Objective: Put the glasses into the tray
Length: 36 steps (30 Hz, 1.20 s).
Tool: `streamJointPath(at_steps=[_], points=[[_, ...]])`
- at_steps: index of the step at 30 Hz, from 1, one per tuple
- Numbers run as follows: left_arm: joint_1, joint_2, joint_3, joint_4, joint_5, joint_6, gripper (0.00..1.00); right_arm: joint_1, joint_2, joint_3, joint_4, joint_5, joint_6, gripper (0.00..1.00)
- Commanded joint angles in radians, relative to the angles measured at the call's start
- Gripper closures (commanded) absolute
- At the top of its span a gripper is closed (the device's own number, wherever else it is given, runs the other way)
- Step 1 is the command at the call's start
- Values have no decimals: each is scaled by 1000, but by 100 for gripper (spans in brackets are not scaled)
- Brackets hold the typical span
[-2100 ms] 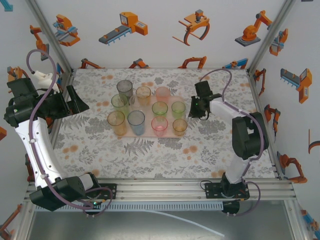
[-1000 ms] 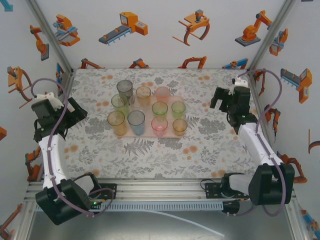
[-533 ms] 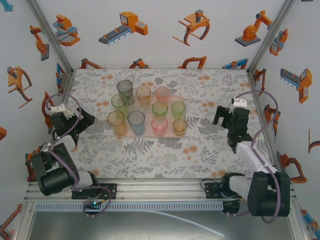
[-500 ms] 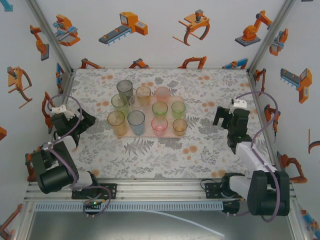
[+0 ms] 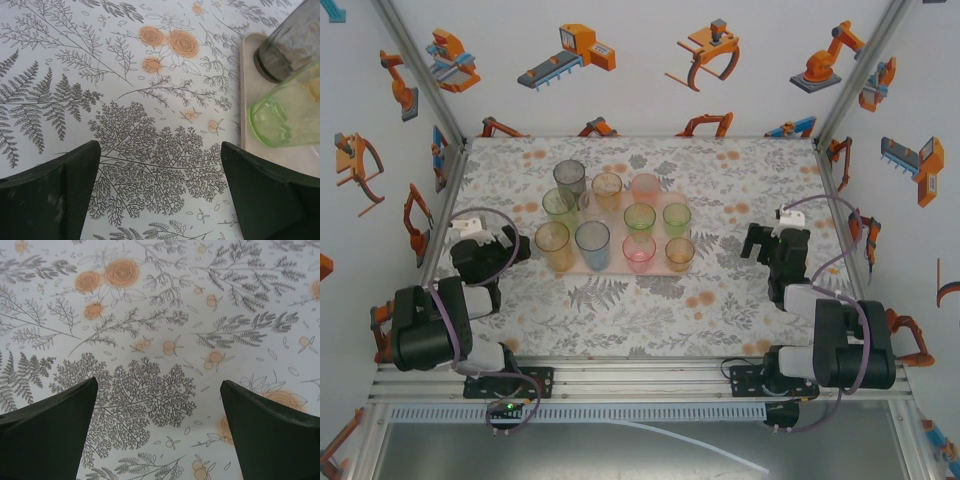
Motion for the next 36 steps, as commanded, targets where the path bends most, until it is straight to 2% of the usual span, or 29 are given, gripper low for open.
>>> streamJointPath(at_steps=[1, 5, 8, 11, 15, 19, 25, 36], points=[[-51, 26, -24, 161, -85, 77, 3, -10, 29, 21, 92, -34, -42, 1], [-74, 137, -46, 327, -160, 73, 3, -15, 94, 20, 164, -50, -57, 1], [-74, 97, -53, 266, -177, 68, 3, -16, 156, 6, 245, -51, -59, 1], [-74, 121, -42, 286, -168, 70, 3, -19, 243, -37, 419, -32, -49, 1], [-84, 87, 11, 138, -157, 91, 3, -20, 232, -4, 340, 5, -33, 1], [-100, 84, 52, 66, -166, 108, 3, -19, 229, 5, 315, 18, -32, 1], [-126, 86, 116, -55, -197, 132, 3, -19, 231, 22, 288, -78, -67, 1], [-151, 88, 138, -91, -232, 152, 3, -21, 232, 53, 233, -80, -67, 1]])
